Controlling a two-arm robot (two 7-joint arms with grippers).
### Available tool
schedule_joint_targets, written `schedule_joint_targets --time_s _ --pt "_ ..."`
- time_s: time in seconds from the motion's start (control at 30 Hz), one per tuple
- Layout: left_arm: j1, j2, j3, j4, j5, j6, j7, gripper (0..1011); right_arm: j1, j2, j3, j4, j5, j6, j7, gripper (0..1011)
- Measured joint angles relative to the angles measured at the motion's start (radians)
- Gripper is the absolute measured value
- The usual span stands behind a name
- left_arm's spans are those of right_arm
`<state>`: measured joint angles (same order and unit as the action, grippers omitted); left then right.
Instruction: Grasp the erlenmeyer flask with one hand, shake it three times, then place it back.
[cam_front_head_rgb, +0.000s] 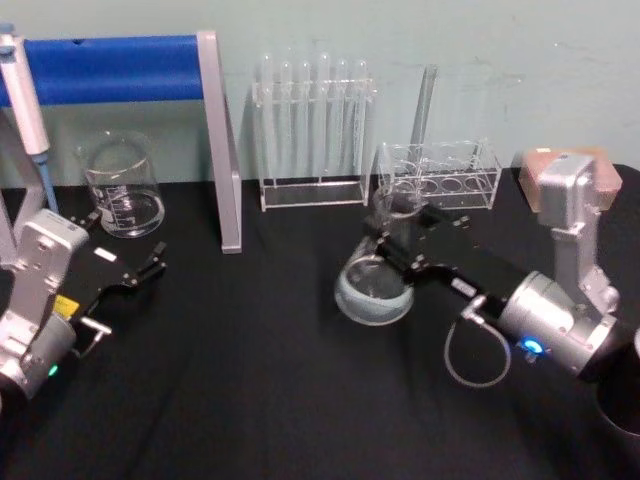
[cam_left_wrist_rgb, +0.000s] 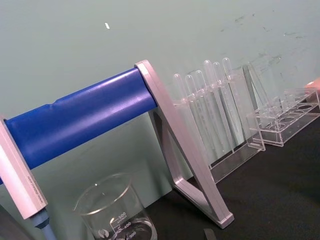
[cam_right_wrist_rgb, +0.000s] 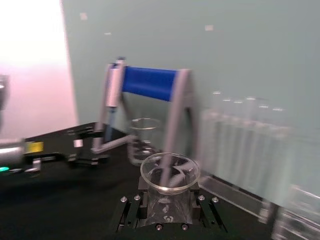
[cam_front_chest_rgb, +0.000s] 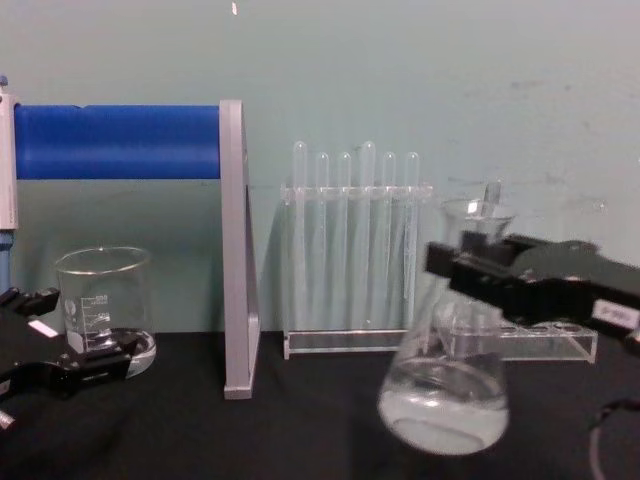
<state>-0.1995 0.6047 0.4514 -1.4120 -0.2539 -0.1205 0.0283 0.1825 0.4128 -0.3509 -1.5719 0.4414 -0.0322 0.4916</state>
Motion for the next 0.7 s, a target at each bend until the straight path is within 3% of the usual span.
schedule_joint_targets --time_s 0.23,0.43,0.7 --pt "0.000 0.000 0.000 0.000 0.000 0.000 0.000 1001 0.038 0.000 -0.084 0.011 0.014 -0.002 0.088 449" --pt "0.000 0.000 0.000 0.000 0.000 0.000 0.000 1001 0.063 0.000 -0.126 0.024 0.028 -0.010 0.128 449" --pt "0.000 0.000 0.000 0.000 0.000 0.000 0.000 1002 0.073 0.004 -0.117 0.047 0.054 -0.021 0.098 449"
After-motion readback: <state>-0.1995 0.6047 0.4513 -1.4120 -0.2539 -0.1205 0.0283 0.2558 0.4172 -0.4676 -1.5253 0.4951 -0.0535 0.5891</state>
